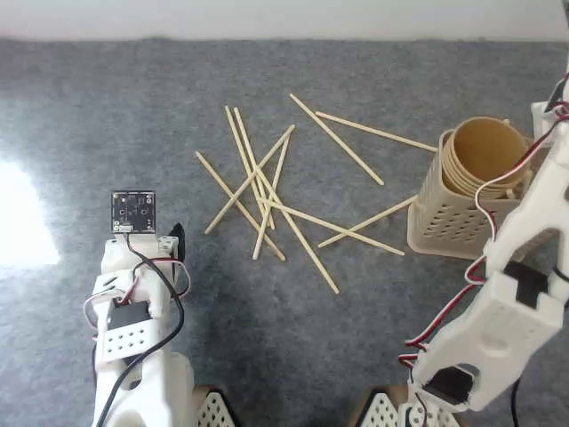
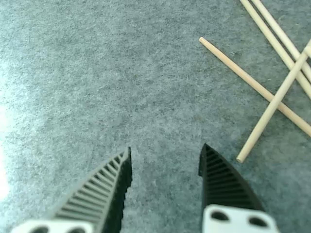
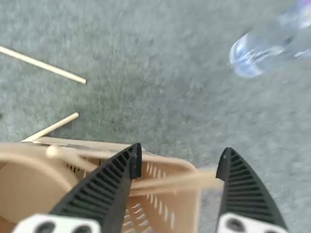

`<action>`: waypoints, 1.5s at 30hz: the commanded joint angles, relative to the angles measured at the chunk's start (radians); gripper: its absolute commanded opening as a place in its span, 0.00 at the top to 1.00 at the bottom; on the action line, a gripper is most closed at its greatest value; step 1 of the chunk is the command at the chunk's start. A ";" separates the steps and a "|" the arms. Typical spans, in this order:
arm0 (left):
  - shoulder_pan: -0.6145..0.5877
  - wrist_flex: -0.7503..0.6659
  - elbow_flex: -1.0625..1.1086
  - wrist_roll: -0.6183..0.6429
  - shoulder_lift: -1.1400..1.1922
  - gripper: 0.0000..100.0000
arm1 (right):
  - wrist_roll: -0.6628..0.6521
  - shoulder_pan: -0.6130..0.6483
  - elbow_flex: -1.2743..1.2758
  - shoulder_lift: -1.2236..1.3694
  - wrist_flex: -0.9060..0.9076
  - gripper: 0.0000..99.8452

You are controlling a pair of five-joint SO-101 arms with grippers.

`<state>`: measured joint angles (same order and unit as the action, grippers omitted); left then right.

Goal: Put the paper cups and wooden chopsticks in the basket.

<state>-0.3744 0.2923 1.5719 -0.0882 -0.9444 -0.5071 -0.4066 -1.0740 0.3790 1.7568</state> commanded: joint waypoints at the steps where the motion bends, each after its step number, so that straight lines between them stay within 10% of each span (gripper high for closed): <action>1: 0.012 -0.023 -0.005 -0.009 -0.017 0.79 | -0.017 -0.008 -0.008 -0.145 0.041 0.75; 13: 0.015 -0.023 -0.013 -0.009 -0.018 0.79 | -0.014 -0.051 0.092 -0.483 0.045 0.75; 31: 0.037 -0.009 -0.166 0.000 -0.018 0.79 | -0.012 -0.099 1.274 -1.241 -0.102 0.75; 45: 0.186 0.279 -0.352 0.002 -0.018 0.79 | -0.048 0.019 2.122 -1.721 -0.476 0.75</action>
<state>-0.2225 0.5363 1.2881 -0.0882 -0.9444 -0.5286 -0.4097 0.9344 -1.2566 1.3533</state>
